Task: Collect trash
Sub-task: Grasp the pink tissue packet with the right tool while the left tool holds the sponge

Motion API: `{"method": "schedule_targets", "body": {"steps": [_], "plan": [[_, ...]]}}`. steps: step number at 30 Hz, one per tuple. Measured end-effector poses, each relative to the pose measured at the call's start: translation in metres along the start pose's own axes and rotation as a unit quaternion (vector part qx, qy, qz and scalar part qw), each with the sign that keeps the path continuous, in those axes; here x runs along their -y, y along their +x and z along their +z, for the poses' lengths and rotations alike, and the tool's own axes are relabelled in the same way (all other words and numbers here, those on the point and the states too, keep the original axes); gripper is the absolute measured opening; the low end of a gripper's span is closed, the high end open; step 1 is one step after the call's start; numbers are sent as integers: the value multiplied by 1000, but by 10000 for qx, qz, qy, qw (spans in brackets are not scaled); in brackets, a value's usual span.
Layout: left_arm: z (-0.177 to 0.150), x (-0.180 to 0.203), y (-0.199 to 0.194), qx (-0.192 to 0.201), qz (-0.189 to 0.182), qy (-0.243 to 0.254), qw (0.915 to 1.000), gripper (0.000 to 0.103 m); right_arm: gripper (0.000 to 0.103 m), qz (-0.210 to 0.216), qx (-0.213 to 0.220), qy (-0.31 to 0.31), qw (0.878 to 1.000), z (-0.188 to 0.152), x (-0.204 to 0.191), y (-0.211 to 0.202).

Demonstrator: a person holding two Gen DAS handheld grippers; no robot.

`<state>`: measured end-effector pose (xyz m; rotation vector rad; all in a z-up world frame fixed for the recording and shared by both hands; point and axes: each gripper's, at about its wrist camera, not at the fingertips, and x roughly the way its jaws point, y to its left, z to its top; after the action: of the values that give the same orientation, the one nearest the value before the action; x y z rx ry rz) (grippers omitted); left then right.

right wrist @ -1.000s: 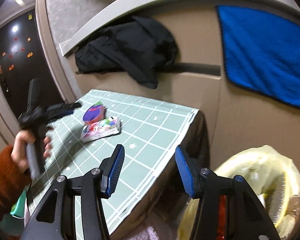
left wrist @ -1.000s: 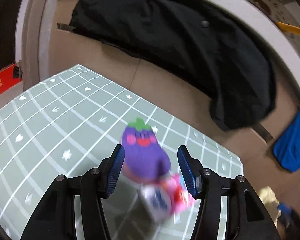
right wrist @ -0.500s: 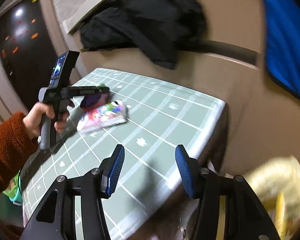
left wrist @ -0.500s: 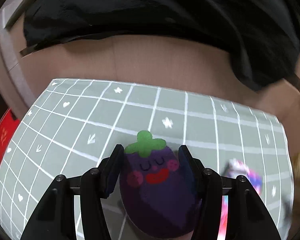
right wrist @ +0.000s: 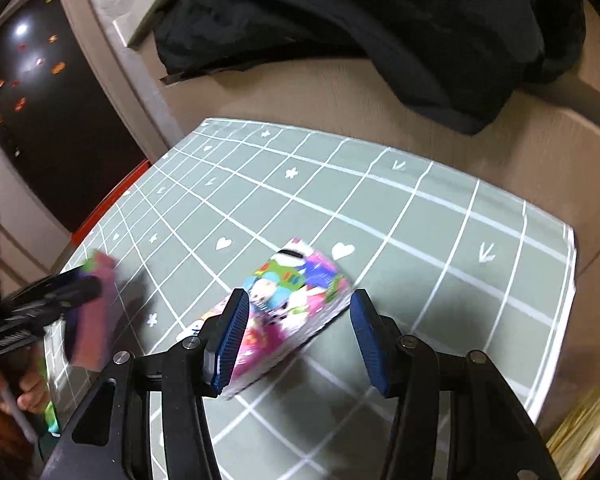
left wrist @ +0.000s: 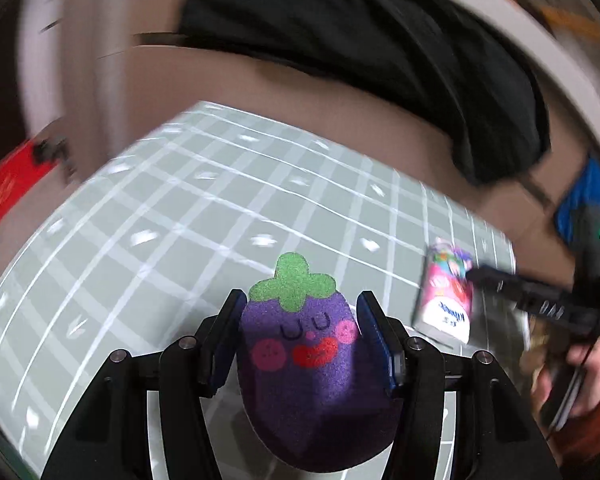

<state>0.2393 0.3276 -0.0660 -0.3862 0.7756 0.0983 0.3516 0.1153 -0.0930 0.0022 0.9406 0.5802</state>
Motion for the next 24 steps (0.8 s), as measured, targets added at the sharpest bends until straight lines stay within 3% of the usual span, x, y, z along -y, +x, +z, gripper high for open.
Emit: {"method": "schedule_targets", "body": {"steps": [4, 10, 12, 16, 18, 21, 24], "plan": [[-7, -30, -20, 213, -141, -507, 9984, 57, 53, -177, -153, 81, 9997, 0, -11, 13], [-15, -39, -26, 25, -910, -725, 9932, 59, 65, -479, -302, -138, 9983, 6, -31, 43], [-16, -40, -37, 242, -731, -717, 9945, 60, 65, -571, -349, -282, 9974, 5, -40, 46], [-27, -44, -54, 618, 48, -812, 9948, 60, 60, -397, -508, -813, 9946, -4, -57, 41], [-35, -51, -51, 447, 169, -1049, 9933, 60, 55, -269, -493, -1022, 9932, -14, -61, 32], [-49, -55, -32, 1, 69, -1299, 9915, 60, 54, -234, -487, -1185, 9915, -33, -55, 14], [-56, -46, -15, -271, 84, -1263, 9916, 60, 54, -350, -415, -1291, 9901, -51, -45, -7]]}}
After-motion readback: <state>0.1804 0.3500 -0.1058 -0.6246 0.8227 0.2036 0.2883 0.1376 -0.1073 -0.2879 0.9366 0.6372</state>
